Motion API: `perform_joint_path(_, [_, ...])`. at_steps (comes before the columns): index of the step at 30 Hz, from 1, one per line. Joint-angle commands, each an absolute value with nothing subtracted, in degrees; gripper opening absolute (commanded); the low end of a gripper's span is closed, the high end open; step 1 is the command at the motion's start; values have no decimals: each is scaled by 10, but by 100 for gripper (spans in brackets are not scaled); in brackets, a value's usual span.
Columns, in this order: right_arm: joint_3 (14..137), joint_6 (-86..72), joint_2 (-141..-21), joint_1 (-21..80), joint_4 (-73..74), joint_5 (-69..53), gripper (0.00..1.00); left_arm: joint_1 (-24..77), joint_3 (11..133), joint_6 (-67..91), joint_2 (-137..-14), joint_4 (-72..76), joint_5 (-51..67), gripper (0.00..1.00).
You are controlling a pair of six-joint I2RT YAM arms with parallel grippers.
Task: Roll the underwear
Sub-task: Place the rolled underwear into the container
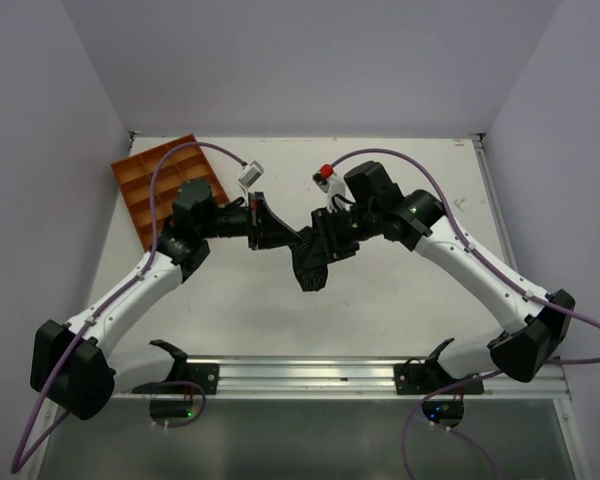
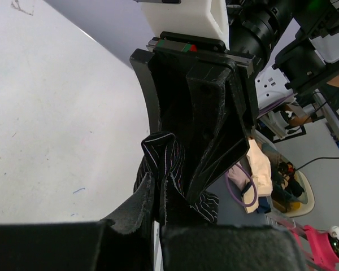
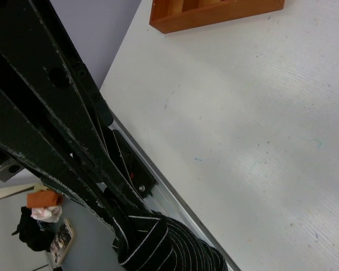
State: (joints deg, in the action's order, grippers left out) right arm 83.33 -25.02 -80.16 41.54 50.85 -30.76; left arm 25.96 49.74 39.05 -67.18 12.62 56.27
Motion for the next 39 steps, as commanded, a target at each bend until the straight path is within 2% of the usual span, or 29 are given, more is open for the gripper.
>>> perform_joint_path(1, [821,-251,-758,418,467,-366,0,258,511,405,-679,160,562,0])
perform_joint_path(10, [778,-286,-702,418,383,-402,0,249,523,412,-688,140,597,0])
perform_joint_path(12, [762,-301,-684,418,356,-417,0,243,522,412,-691,133,618,5])
perform_joint_path(16, [733,-337,-660,418,284,-451,0,241,520,432,-678,154,621,21])
perform_joint_path(20, [716,-359,-654,418,253,-489,0,241,515,504,-673,237,635,34])
perform_joint_path(21, [714,-365,-650,419,248,-496,0,241,516,521,-673,251,639,39])
perform_joint_path(22, [710,-379,-647,418,226,-504,0,241,521,531,-672,258,642,49])
perform_joint_path(24, [700,-393,-639,419,203,-516,0,241,528,549,-668,271,645,54])
perform_joint_path(28, [681,-438,-625,418,156,-542,0,239,567,541,-653,226,627,75])
perform_joint_path(33, [611,-568,-595,418,-6,-586,0,231,634,531,-652,117,585,82])
perform_joint_path(34, [602,-617,-593,418,-74,-597,0,223,639,543,-648,117,580,84])
perform_joint_path(39, [572,-721,-593,417,-206,-604,0,208,649,633,-646,182,603,91])
